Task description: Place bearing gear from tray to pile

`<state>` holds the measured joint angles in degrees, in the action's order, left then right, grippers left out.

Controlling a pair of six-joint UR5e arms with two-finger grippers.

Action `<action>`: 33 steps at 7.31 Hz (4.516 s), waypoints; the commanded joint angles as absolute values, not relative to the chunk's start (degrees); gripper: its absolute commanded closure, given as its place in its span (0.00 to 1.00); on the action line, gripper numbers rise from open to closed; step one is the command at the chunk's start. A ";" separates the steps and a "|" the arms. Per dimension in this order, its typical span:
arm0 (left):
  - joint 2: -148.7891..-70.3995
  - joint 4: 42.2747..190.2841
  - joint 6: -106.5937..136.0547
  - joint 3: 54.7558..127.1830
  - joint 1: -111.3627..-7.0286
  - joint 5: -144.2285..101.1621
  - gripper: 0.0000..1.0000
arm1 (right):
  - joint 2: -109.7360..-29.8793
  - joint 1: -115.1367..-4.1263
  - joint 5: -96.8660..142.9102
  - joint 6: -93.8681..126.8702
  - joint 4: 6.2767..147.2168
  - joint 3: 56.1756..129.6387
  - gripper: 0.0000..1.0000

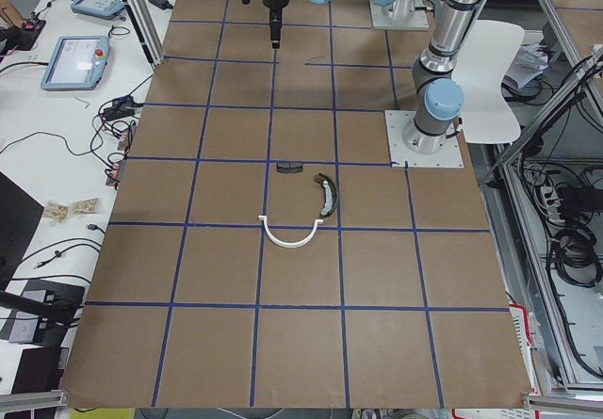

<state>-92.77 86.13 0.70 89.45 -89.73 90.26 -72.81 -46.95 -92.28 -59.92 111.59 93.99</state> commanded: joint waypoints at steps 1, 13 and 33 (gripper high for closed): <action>-92.64 86.13 0.70 89.65 -89.74 90.35 0.00 | -67.53 -43.79 -91.68 -68.34 119.32 93.96 0.00; -92.55 86.13 0.70 89.74 -89.74 90.53 0.00 | -58.89 -41.57 -95.62 -79.01 123.49 94.39 0.44; -92.64 86.22 0.70 89.47 -89.65 89.91 0.00 | -74.71 -71.65 -88.96 -24.09 102.92 94.39 1.00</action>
<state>-92.61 86.15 0.70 89.59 -89.69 90.22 -73.82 -63.85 -90.85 -36.08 104.45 94.16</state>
